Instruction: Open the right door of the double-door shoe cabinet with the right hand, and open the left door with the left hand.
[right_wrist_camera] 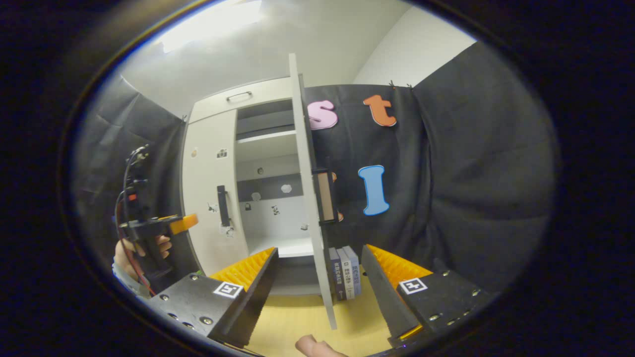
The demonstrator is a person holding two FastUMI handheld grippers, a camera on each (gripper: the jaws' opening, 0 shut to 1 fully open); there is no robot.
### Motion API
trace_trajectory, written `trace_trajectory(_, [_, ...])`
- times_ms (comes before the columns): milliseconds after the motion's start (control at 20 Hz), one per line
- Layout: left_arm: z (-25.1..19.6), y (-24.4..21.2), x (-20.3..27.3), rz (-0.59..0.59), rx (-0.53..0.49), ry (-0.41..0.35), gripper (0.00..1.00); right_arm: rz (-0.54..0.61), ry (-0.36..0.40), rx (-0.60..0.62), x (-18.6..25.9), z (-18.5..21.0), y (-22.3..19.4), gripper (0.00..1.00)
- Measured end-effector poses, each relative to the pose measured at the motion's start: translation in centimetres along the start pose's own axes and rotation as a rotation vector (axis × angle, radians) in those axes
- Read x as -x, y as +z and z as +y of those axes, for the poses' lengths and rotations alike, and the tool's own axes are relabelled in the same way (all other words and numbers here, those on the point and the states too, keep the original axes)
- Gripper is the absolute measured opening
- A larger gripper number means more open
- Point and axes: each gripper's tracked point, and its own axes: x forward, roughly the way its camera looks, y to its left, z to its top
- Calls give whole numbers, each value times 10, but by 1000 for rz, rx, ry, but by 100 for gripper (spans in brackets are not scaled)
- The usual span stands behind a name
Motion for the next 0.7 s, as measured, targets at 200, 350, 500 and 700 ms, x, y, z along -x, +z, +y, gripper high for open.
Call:
trace_trajectory(200, [-35,25,-29,-60,-15,-68,96,-20,41,-11,25,22,-5,99])
trace_trajectory(350, [-36,28,-55,-48,-63,-14,96,-32,83,-37,44,35,-14,98])
trace_trajectory(500, [-34,17,-81,10,-33,19,96,-42,85,-34,57,39,-22,98])
trace_trajectory(700, [-17,7,-110,52,-64,92,95,-65,87,-41,73,44,-26,98])
